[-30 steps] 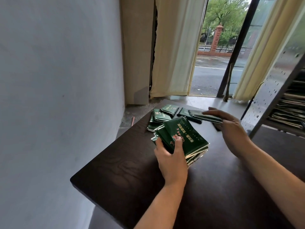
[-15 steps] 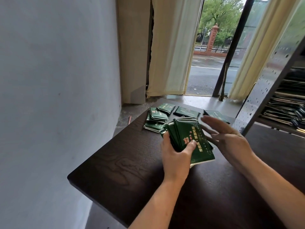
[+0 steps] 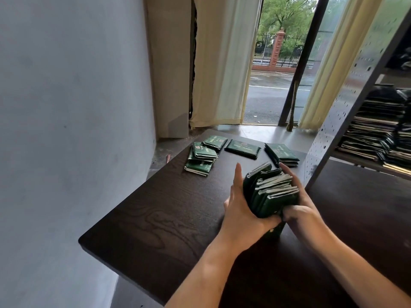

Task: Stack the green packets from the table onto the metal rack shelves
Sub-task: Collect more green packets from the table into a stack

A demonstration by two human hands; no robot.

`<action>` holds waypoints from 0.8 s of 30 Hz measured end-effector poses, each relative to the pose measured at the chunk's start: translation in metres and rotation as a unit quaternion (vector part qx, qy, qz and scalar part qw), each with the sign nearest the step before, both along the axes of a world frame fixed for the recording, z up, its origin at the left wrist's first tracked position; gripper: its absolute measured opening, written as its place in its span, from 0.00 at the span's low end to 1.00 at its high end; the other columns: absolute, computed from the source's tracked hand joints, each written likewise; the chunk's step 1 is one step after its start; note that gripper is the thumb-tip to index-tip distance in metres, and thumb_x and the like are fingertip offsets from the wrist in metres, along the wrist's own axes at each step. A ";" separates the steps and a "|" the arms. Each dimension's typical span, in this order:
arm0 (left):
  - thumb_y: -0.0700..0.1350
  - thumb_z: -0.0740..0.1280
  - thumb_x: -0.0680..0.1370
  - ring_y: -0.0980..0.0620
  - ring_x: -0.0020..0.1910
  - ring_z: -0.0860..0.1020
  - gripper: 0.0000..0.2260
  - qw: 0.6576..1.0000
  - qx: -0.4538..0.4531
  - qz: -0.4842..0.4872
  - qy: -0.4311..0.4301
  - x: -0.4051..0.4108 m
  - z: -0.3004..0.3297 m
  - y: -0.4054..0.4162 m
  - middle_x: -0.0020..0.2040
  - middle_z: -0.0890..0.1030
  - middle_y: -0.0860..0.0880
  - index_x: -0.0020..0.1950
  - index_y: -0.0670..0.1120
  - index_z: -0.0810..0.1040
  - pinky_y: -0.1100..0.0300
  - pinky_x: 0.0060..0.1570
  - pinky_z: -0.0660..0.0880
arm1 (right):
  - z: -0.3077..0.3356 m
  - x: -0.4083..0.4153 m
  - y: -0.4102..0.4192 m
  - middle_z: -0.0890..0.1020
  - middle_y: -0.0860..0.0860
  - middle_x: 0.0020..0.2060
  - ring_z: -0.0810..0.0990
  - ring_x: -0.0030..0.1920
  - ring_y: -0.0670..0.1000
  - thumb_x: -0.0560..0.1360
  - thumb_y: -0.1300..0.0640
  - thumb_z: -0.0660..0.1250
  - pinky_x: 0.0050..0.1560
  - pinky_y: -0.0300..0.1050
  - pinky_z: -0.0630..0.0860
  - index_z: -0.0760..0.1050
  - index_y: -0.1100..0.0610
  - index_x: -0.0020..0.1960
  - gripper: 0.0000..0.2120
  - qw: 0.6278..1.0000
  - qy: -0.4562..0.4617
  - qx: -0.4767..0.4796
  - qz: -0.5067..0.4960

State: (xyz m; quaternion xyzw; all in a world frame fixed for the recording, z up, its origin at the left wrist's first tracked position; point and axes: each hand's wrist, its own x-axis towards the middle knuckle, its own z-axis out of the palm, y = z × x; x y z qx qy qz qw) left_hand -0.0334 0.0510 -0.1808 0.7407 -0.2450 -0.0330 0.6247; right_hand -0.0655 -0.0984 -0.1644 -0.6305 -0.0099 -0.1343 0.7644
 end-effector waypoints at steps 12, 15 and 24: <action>0.38 0.77 0.72 0.56 0.51 0.84 0.53 0.946 -0.233 0.077 0.210 0.012 0.013 0.006 0.55 0.83 0.53 0.80 0.62 0.42 0.56 0.52 0.81 | 0.041 0.106 -0.021 0.79 0.55 0.58 0.76 0.59 0.57 0.78 0.60 0.63 0.56 0.49 0.72 0.72 0.56 0.70 0.20 0.910 0.160 -0.310 -0.224; 0.40 0.76 0.74 0.61 0.50 0.83 0.52 0.951 -0.216 0.099 0.200 0.010 0.013 0.005 0.48 0.83 0.62 0.80 0.64 0.40 0.53 0.59 0.79 | 0.033 0.144 -0.034 0.71 0.60 0.68 0.67 0.69 0.61 0.78 0.55 0.63 0.66 0.54 0.66 0.68 0.55 0.73 0.24 0.816 0.208 -0.476 -0.253; 0.62 0.77 0.61 0.51 0.57 0.82 0.54 0.954 -0.178 0.134 0.200 0.018 -0.006 -0.004 0.57 0.83 0.55 0.75 0.73 0.44 0.48 0.61 0.77 | 0.000 0.194 -0.081 0.58 0.63 0.76 0.51 0.78 0.68 0.79 0.50 0.62 0.75 0.70 0.52 0.63 0.49 0.75 0.26 0.707 0.320 -0.581 -0.245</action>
